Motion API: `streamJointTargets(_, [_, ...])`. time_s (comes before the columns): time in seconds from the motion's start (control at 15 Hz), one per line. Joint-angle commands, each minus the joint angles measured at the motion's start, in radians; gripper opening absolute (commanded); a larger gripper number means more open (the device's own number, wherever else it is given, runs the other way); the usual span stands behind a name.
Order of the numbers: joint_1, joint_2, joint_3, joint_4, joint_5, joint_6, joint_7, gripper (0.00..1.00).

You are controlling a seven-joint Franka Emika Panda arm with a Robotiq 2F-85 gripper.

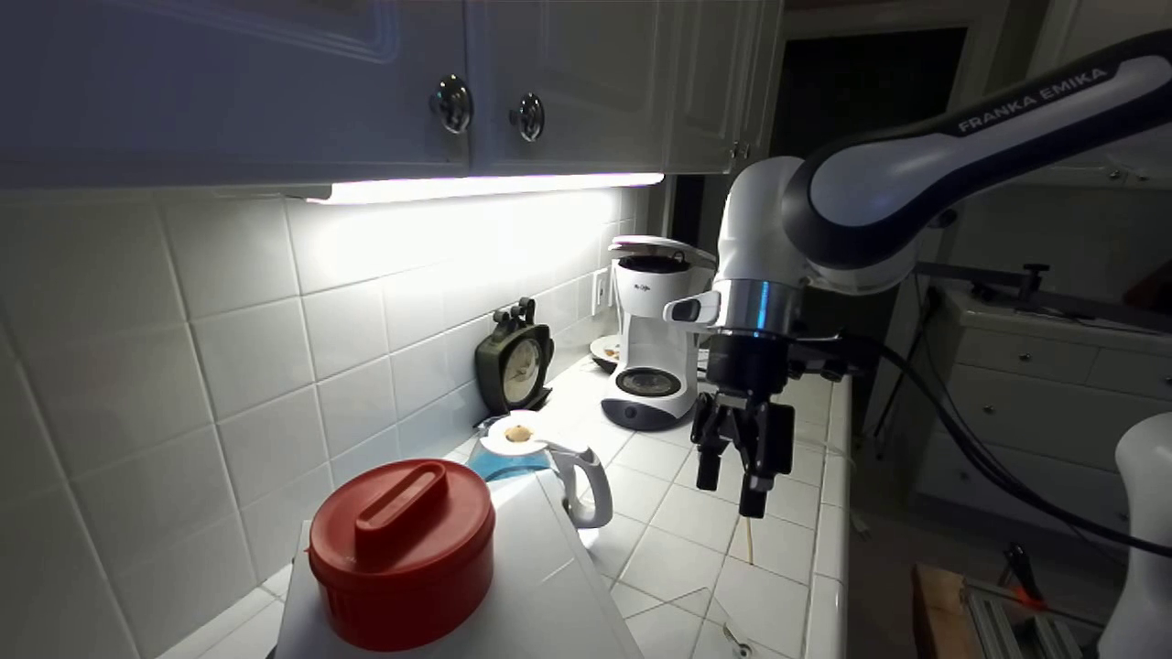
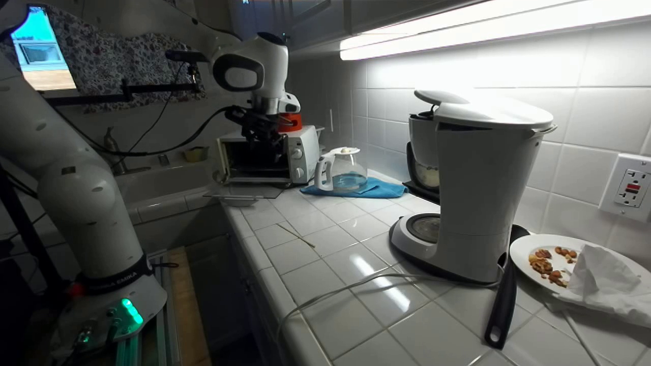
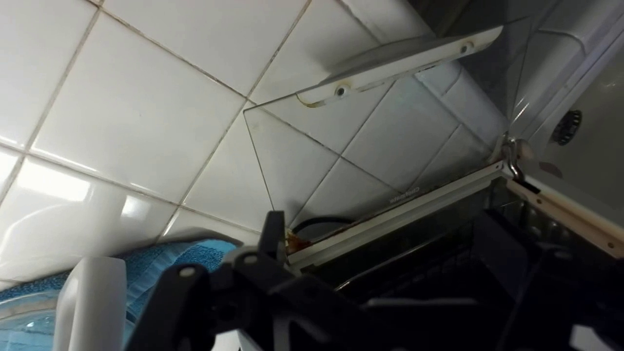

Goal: Close the oven door.

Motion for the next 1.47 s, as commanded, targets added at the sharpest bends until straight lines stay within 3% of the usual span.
streamJointTargets(0.0, [-0.008, 0.009, -0.004, -0.013, 0.052, 0.02, -0.043, 1.0])
streamJointTargets(0.67, [-0.017, 0.062, -0.023, -0.054, 0.163, 0.078, -0.182, 1.0])
streamJointTargets(1.4, [-0.075, 0.142, -0.018, -0.088, 0.242, 0.122, -0.306, 1.0])
